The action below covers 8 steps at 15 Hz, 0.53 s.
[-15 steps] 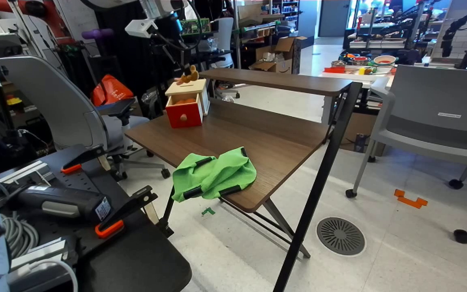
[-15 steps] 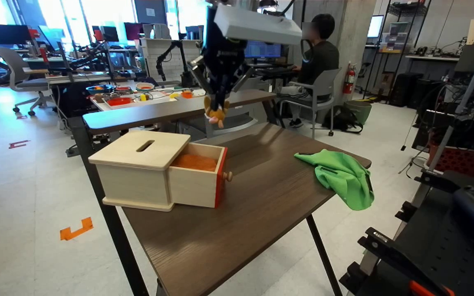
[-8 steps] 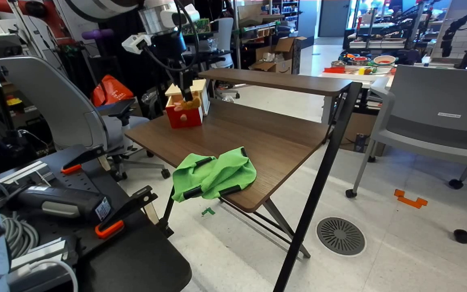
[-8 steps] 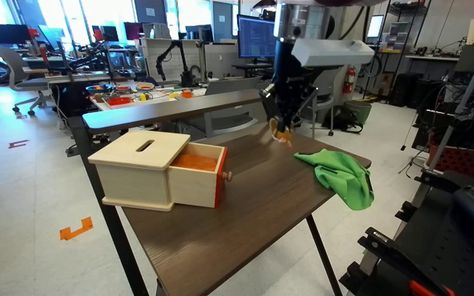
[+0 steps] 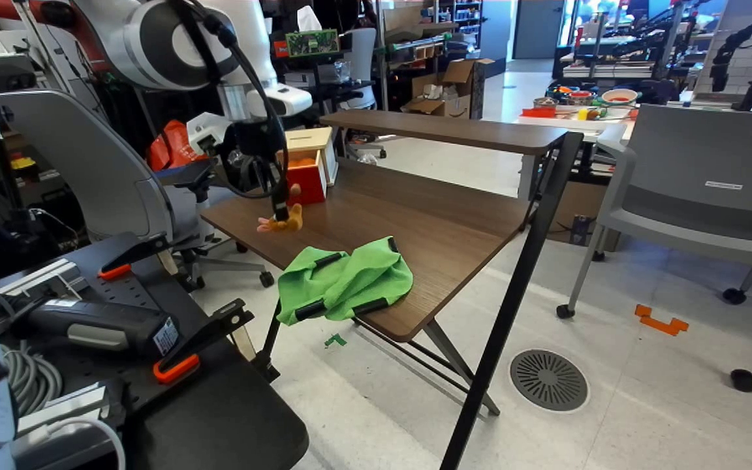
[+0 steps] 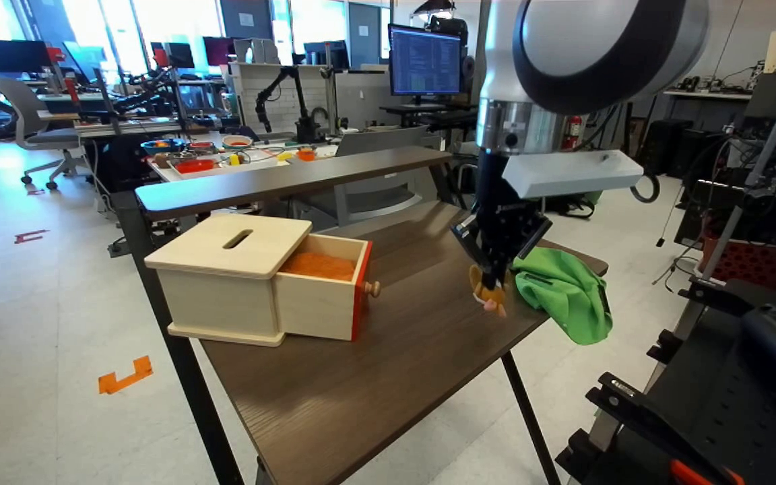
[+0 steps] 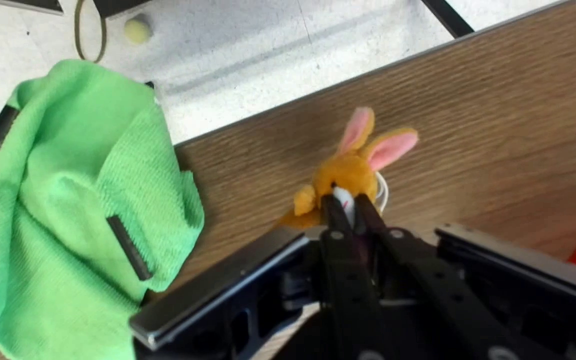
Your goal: Remove the toy from the drawer and put it on the table
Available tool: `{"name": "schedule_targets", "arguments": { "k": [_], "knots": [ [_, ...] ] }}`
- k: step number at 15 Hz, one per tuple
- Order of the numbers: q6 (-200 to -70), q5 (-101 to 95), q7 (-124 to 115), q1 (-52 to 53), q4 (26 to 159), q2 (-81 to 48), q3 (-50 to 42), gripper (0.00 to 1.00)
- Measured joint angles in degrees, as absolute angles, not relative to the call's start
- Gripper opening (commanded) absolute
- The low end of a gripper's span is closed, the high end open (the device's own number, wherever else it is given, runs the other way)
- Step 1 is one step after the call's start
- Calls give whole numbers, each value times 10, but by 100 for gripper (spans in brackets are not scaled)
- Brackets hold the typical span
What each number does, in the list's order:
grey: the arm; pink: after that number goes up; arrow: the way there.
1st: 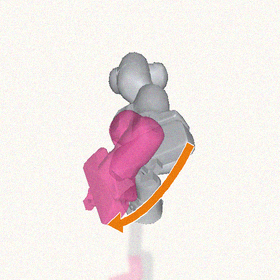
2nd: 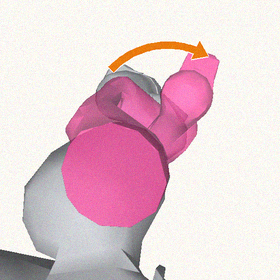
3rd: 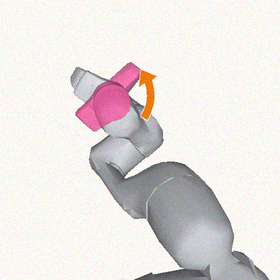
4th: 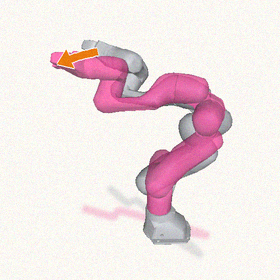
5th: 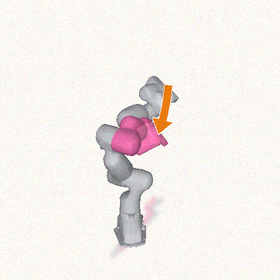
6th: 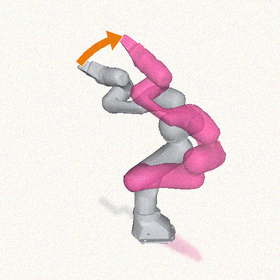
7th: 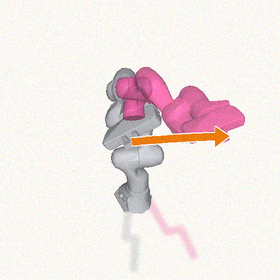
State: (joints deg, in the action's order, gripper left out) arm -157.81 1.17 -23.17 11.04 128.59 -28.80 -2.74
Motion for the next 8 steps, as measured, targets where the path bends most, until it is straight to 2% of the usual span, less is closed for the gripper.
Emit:
{"name": "schedule_targets", "arguments": {
  "k": [2,3,4,8],
  "knots": [
    [-1598,22,-236,112,1285,-311,-24,2],
    [-1606,26,-239,112,1284,-320,-24,34],
    [-1613,29,-243,112,1282,-328,-25,35],
    [-1621,45,-256,112,1272,-336,-26,63]
  ]
}}
